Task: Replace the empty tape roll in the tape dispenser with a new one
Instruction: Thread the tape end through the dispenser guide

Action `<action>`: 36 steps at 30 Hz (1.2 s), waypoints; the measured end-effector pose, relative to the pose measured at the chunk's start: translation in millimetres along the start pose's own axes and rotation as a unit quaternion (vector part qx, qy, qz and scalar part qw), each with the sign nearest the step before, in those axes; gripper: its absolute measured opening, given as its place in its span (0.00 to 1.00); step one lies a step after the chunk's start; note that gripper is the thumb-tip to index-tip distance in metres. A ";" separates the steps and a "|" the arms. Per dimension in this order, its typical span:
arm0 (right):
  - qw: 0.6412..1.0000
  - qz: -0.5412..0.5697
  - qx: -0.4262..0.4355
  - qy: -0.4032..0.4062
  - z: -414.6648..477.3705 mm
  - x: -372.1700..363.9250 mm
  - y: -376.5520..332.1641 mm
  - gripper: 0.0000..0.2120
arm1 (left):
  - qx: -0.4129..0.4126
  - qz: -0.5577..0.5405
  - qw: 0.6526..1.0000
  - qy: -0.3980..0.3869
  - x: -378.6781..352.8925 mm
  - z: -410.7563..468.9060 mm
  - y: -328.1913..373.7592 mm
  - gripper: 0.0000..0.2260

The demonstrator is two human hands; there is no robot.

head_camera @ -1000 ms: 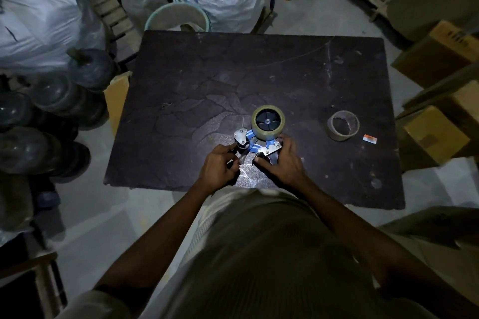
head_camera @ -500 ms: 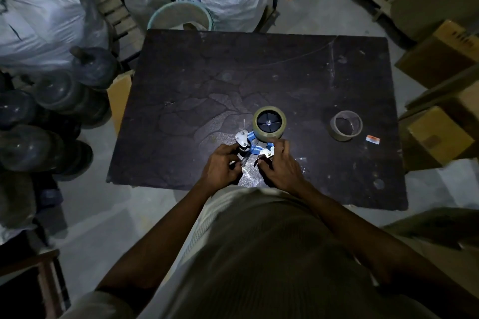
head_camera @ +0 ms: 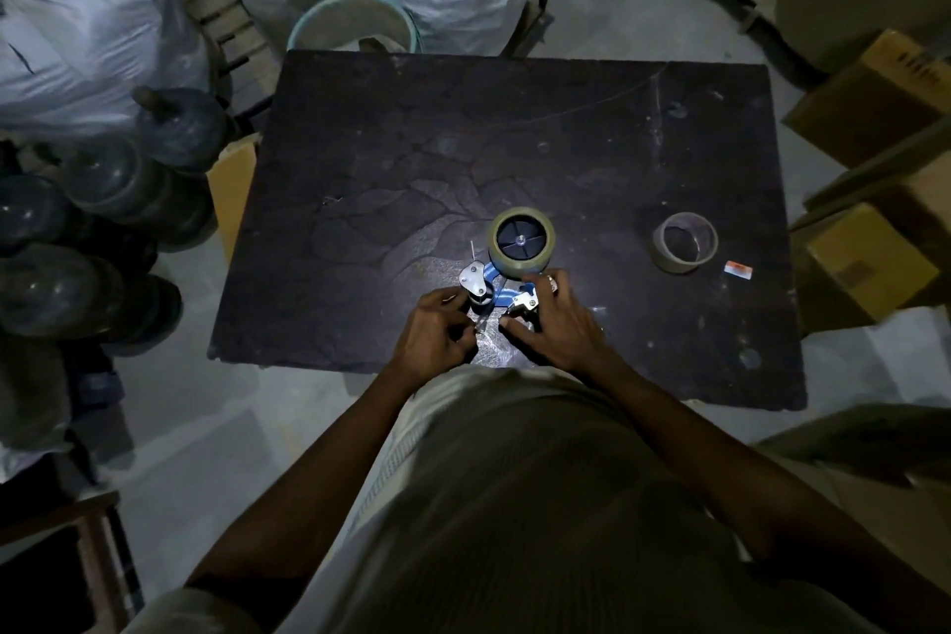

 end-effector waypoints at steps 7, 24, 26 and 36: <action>0.997 -0.016 -0.046 0.056 1.6 -7.2 -0.3 0.39 | -0.011 0.009 1.000 0.007 3.3 0.7 2.3 0.05; 0.888 0.343 -0.305 0.016 -7.7 10.1 28.3 0.44 | 0.432 -0.344 0.827 -0.107 0.1 -10.4 -18.6 0.13; 0.871 0.376 -0.315 -0.031 -9.6 11.3 21.5 0.37 | 0.488 -0.433 0.729 -0.206 -3.4 -10.1 -20.6 0.15; 0.730 0.516 -0.381 -0.236 -0.4 2.3 7.5 0.06 | 0.492 -0.559 0.607 -0.277 -27.8 5.3 0.0 0.18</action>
Point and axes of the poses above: each hand's wrist, its own z-axis towards the middle knuckle, its own x-axis out of the back of the hand, y = z × x, the point moved 3 cm from there along z, towards the middle knuckle, and after that the axes turned 13 degrees about z, right-handed, at the moved point
